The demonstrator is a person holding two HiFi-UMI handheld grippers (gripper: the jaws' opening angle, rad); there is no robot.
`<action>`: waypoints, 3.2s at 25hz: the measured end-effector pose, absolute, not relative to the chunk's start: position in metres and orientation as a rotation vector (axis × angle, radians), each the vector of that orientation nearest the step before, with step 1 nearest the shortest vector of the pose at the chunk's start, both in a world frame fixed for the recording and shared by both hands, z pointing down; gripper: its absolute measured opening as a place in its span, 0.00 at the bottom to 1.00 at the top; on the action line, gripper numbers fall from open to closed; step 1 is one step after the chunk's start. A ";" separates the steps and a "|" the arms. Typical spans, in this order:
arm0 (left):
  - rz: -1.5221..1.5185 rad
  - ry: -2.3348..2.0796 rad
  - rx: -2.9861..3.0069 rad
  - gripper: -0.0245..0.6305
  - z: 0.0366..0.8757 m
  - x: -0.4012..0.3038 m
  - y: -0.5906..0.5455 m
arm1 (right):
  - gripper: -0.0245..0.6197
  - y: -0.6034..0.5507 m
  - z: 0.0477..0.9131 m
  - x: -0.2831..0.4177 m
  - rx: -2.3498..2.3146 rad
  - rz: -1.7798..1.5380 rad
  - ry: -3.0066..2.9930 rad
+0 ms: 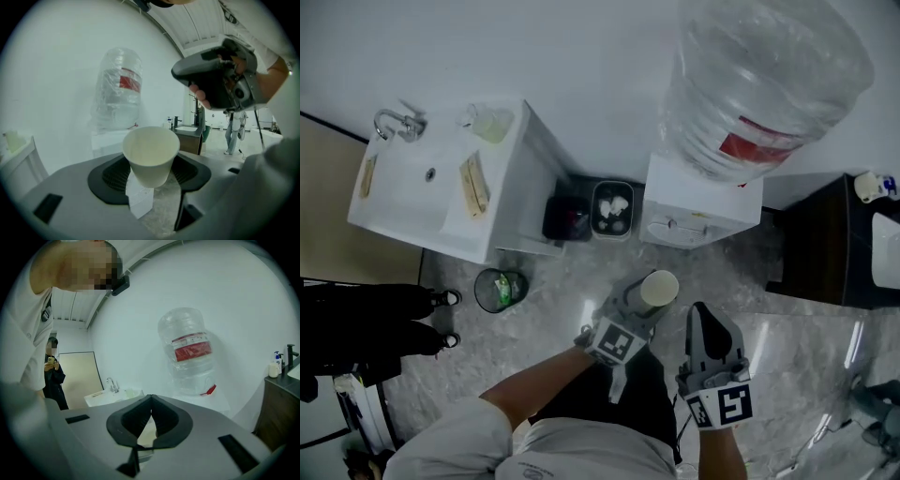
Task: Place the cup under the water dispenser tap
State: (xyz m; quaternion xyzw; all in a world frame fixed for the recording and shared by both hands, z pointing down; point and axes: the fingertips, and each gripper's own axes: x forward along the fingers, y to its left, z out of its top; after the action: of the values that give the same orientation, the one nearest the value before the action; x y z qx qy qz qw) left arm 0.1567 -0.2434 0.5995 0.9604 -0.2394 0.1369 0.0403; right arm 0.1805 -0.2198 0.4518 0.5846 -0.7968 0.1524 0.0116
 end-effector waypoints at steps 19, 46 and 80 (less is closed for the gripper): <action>0.613 -0.812 2.854 0.46 0.964 0.231 -0.367 | 0.06 -0.291 0.657 0.204 1.786 0.509 -2.488; 0.727 -0.807 2.743 0.56 0.955 0.211 -0.355 | 0.06 -0.292 0.642 0.194 1.648 0.627 -2.504; 0.330 -0.754 2.807 0.04 0.393 0.142 -0.211 | 0.06 -0.182 0.396 0.171 1.707 0.456 -2.406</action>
State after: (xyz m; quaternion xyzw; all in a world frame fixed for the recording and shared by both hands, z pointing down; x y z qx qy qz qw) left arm 0.1419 -0.2111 0.3925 0.9540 -0.2561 0.1123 0.1081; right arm 0.1710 -0.1817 0.3956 0.5700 -0.8036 0.1521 0.0783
